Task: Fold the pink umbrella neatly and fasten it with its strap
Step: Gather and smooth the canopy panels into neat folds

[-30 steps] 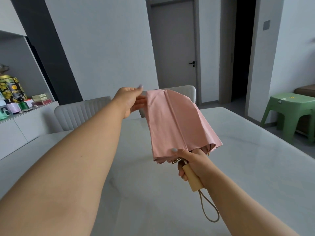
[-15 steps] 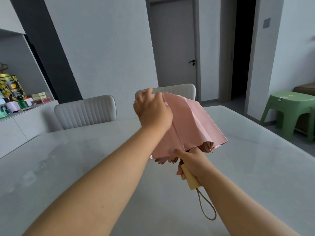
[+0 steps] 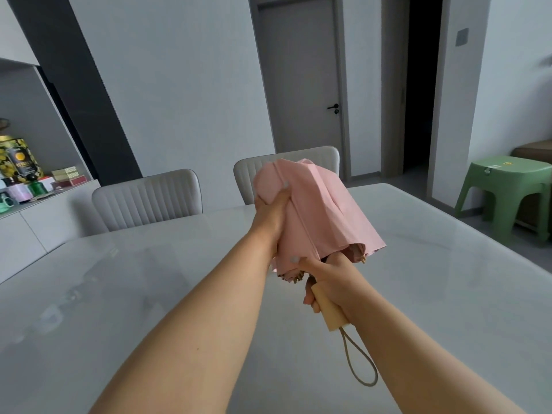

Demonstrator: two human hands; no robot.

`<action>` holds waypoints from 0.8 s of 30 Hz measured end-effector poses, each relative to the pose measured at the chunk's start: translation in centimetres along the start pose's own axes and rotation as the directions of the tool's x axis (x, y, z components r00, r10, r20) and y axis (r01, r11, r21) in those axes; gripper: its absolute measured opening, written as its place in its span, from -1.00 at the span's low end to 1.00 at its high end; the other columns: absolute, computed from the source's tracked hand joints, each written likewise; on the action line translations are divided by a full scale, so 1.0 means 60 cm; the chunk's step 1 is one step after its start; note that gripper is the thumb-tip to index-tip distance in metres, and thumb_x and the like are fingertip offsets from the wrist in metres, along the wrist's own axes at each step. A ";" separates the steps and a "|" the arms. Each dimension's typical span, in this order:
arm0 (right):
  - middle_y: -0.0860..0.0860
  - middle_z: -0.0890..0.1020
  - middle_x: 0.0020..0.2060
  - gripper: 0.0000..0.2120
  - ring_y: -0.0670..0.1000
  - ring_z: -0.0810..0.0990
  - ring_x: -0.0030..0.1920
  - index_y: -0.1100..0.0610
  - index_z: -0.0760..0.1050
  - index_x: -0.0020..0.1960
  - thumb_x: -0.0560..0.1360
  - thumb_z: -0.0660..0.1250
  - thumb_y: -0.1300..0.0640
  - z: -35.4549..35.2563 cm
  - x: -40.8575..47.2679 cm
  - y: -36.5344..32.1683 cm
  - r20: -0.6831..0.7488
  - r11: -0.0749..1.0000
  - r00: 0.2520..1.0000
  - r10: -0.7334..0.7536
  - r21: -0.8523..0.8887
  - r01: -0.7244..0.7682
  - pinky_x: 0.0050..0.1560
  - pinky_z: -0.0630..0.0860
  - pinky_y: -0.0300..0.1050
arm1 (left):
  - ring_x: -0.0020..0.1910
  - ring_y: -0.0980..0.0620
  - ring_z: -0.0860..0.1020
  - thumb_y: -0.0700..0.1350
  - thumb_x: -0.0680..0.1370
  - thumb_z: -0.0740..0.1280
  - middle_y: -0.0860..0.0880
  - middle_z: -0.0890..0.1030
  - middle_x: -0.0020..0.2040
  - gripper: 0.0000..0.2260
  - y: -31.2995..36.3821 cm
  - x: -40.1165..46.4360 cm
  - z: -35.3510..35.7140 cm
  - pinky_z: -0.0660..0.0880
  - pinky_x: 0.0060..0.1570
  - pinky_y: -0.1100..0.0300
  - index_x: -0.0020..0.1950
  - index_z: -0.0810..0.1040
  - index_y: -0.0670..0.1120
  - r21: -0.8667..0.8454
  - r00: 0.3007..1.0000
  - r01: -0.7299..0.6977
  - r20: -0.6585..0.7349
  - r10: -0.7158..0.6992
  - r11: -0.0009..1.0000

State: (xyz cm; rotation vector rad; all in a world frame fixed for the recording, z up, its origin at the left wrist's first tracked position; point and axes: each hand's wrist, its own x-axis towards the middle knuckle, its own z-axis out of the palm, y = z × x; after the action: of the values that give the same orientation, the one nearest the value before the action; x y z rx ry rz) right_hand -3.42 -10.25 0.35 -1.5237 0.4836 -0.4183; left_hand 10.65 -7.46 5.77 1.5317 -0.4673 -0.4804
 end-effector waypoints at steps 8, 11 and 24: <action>0.10 0.58 -0.44 -0.80 0.08 0.55 -0.52 0.23 0.45 0.04 0.49 0.36 0.15 0.006 -0.009 -0.005 0.070 0.998 0.997 -0.013 0.058 0.009 -0.45 0.49 -0.13 | 0.06 -0.20 0.61 0.20 0.51 0.29 -0.18 0.66 0.08 -0.57 -0.011 0.002 -0.029 0.57 0.03 -0.10 0.24 0.56 -0.05 -0.283 0.979 0.092 0.201 -0.035 0.955; 0.17 0.59 -0.16 -0.72 0.11 0.60 -0.44 0.11 0.38 0.10 0.46 0.40 0.19 0.013 -0.006 -0.001 0.040 0.992 0.999 -0.012 0.129 0.007 -0.39 0.55 -0.06 | 0.05 -0.21 0.61 0.20 0.51 0.29 -0.19 0.66 0.07 -0.56 -0.010 0.004 -0.030 0.57 0.03 -0.12 0.24 0.56 -0.07 -0.328 0.979 0.094 0.202 -0.028 0.940; 0.30 0.66 -0.01 -0.76 0.10 0.62 -0.38 0.36 0.49 0.14 0.52 0.29 0.25 -0.005 -0.009 -0.002 0.282 0.876 0.958 0.044 0.450 -0.173 -0.51 0.47 -0.20 | 0.11 -0.24 0.59 0.27 0.53 0.24 -0.20 0.65 0.12 -0.51 -0.010 0.003 -0.007 0.55 0.03 -0.11 0.28 0.53 -0.04 -0.367 0.967 0.109 0.256 -0.012 0.924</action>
State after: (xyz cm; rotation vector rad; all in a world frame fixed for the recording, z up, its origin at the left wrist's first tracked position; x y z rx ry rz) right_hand -4.02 -10.21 0.52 -1.0489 0.2310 -0.2153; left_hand 11.04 -7.20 5.16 1.1185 -0.4886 -0.7725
